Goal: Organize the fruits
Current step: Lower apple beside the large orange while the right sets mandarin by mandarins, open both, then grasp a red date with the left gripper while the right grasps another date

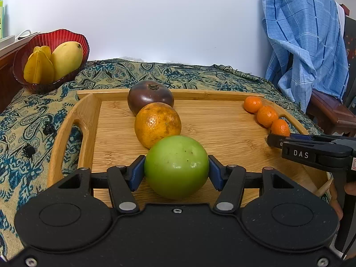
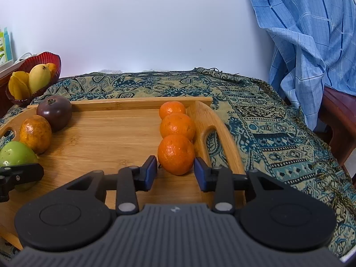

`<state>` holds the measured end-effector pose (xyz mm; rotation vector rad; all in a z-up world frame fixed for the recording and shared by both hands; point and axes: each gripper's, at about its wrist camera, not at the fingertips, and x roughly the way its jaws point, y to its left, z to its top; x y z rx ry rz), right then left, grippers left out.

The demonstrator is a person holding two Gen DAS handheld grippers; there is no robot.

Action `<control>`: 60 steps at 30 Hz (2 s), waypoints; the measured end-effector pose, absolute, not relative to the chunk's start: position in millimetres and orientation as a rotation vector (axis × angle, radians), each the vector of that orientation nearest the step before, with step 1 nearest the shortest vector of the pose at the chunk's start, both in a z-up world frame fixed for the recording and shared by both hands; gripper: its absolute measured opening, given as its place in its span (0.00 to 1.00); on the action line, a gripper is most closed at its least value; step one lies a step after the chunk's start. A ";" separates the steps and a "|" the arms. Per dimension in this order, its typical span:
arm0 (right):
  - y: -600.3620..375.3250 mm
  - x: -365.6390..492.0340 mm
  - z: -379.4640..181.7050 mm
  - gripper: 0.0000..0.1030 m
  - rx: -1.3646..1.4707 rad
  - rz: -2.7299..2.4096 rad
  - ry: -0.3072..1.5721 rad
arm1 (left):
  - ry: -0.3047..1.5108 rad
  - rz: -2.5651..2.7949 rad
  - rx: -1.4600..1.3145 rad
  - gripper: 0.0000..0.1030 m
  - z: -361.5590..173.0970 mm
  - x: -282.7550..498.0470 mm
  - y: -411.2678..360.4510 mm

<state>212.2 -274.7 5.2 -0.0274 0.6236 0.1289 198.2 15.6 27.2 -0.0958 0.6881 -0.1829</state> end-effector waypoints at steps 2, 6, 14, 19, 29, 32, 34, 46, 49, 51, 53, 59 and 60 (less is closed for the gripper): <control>-274.9 211.4 5.2 0.56 -0.027 0.131 0.626 | 0.688 -0.182 -0.094 0.55 27.2 197.9 15.5; -274.2 208.1 5.1 0.57 -0.027 0.135 0.628 | 0.680 -0.172 -0.088 0.61 27.5 196.7 16.7; -274.8 202.9 6.1 0.59 -0.023 0.135 0.625 | 0.675 -0.165 -0.093 0.72 30.0 191.1 19.8; -274.6 195.8 7.8 0.62 -0.020 0.142 0.617 | 0.665 -0.163 -0.094 0.78 31.8 182.0 20.3; -280.2 161.6 13.6 0.75 0.046 0.194 0.555 | 0.646 -0.180 -0.111 0.85 37.0 149.9 24.4; -284.8 147.2 15.0 0.76 0.065 0.199 0.533 | 0.624 -0.173 -0.090 0.87 38.3 136.9 23.5; -287.6 136.2 16.1 0.77 0.064 0.203 0.510 | 0.616 -0.176 -0.086 0.87 38.5 128.1 24.3; -301.3 77.7 4.1 0.79 0.091 0.159 0.439 | 0.535 -0.176 -0.039 0.91 37.0 72.9 29.5; -302.9 67.8 2.3 0.79 0.093 0.142 0.421 | 0.529 -0.167 -0.030 0.92 32.5 59.8 31.7; -303.7 62.7 -0.3 0.79 0.102 0.133 0.417 | 0.536 -0.167 -0.021 0.92 28.0 53.0 32.4; -301.9 57.2 -3.2 0.79 0.093 0.117 0.409 | 0.545 -0.164 -0.009 0.92 23.8 47.6 32.4; -289.1 44.6 -11.8 0.79 0.019 0.084 0.394 | 0.546 -0.149 0.019 0.92 15.4 33.6 34.7; -287.8 43.8 -13.2 0.79 0.020 0.080 0.398 | 0.549 -0.149 0.021 0.92 14.4 31.6 35.1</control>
